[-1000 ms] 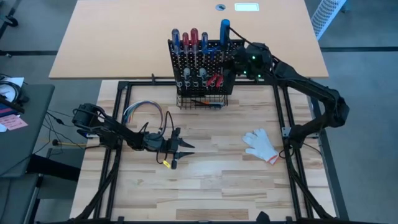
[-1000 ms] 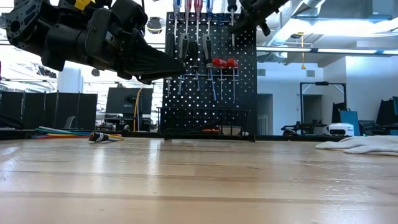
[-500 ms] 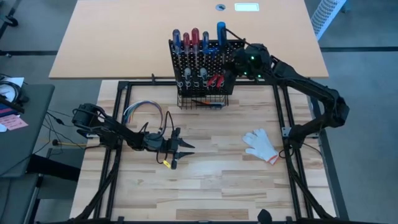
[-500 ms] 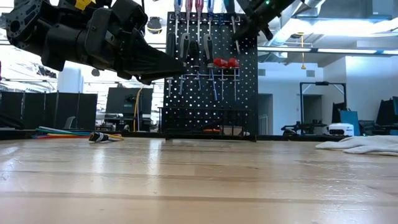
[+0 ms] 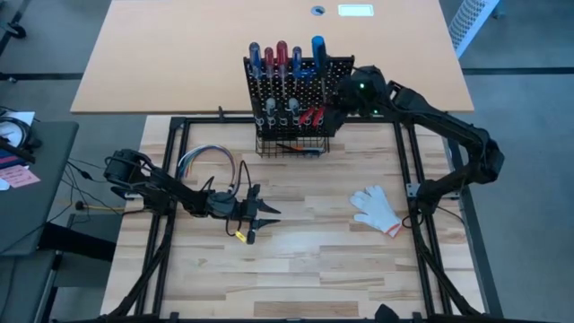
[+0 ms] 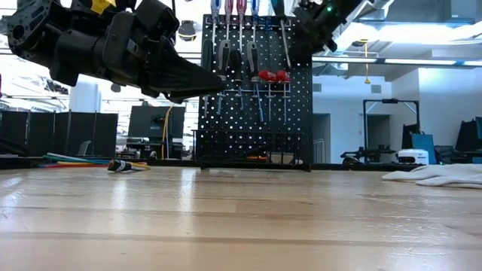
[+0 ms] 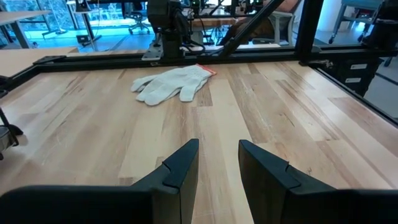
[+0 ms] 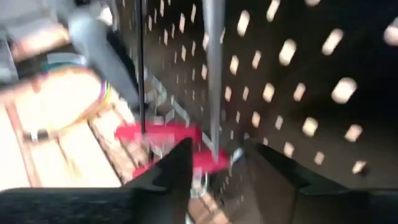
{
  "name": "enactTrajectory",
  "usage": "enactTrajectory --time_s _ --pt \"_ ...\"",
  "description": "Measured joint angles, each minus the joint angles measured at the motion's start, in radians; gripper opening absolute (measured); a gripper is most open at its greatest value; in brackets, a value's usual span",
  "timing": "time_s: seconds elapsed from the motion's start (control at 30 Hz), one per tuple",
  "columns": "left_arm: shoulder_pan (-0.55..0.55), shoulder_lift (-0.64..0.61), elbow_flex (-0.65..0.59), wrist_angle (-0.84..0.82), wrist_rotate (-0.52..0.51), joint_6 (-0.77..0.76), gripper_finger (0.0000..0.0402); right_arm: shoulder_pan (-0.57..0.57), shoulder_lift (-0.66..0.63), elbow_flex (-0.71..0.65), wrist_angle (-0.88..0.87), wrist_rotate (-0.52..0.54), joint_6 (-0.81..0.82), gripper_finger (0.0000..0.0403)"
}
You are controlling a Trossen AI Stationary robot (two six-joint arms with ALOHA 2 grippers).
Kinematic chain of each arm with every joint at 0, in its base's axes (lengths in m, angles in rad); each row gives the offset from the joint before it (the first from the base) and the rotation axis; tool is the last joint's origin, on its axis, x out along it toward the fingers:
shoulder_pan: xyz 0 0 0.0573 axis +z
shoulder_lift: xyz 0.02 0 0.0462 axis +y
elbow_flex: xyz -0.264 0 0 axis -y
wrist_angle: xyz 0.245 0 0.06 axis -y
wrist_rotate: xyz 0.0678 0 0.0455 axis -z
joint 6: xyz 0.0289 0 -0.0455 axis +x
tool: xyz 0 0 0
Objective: Hang tools onto peg board
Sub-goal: Return to Home Position
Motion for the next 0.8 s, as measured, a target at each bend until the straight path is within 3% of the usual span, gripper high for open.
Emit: enactTrajectory --time_s 0.23,0.43,0.57,0.67,0.8 --pt "0.0 0.0 0.0 -0.03 0.0 -0.008 0.0109 0.005 -0.002 0.0 -0.15 0.002 -0.058 0.0203" --pt "0.0 -0.011 0.0 -0.052 0.0 -0.023 0.0109 0.045 -0.03 -0.001 -0.266 0.003 -0.111 0.0188" --pt "0.0 -0.071 0.0 -0.154 -0.001 -0.035 0.0109 0.091 -0.075 -0.004 -0.342 0.003 -0.116 0.0171" --pt "0.0 -0.14 -0.001 -0.264 -0.018 -0.052 0.0109 0.14 -0.142 -0.086 -0.318 0.002 -0.114 0.0159" --pt "-0.016 -0.243 -0.001 -0.439 -0.097 -0.078 0.0105 0.216 -0.266 -0.311 -0.167 -0.024 -0.066 0.0146"
